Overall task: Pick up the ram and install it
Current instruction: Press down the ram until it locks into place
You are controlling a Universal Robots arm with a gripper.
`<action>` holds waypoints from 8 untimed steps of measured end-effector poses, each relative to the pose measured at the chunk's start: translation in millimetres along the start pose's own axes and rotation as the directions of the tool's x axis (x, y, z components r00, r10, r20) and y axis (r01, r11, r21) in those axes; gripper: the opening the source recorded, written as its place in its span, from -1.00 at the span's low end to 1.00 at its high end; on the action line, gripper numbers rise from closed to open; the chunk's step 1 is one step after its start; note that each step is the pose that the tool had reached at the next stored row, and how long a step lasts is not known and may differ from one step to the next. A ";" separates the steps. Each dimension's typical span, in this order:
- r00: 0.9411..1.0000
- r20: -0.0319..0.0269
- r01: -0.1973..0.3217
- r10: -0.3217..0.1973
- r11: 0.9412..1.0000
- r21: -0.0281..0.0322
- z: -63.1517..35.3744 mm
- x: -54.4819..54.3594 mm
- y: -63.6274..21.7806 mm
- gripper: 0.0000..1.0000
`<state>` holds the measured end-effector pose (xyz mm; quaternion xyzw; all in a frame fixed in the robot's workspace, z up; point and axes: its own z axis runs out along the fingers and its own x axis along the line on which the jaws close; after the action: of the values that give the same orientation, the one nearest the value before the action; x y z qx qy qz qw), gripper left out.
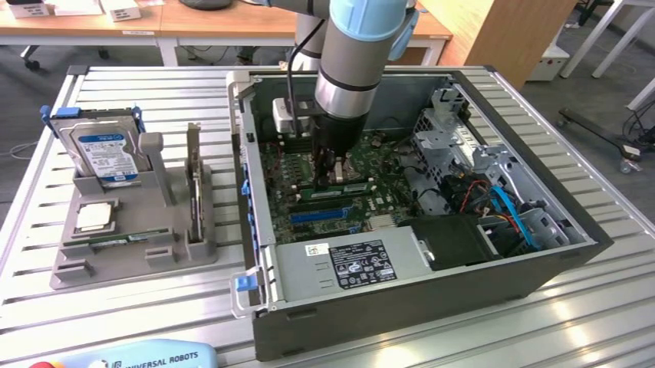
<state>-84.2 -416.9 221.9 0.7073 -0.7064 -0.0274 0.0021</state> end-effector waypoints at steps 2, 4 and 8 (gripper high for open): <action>1.000 0.000 0.000 0.000 1.000 0.000 0.0 0.0 0.0 -0.80; 1.000 0.000 0.000 0.000 1.000 0.000 -0.2 0.0 0.0 -0.80; 1.000 0.000 0.000 0.000 1.000 0.000 -5.8 -0.2 0.2 -0.80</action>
<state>-84.2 -416.9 227.7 0.7073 -0.7063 -0.0274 0.0021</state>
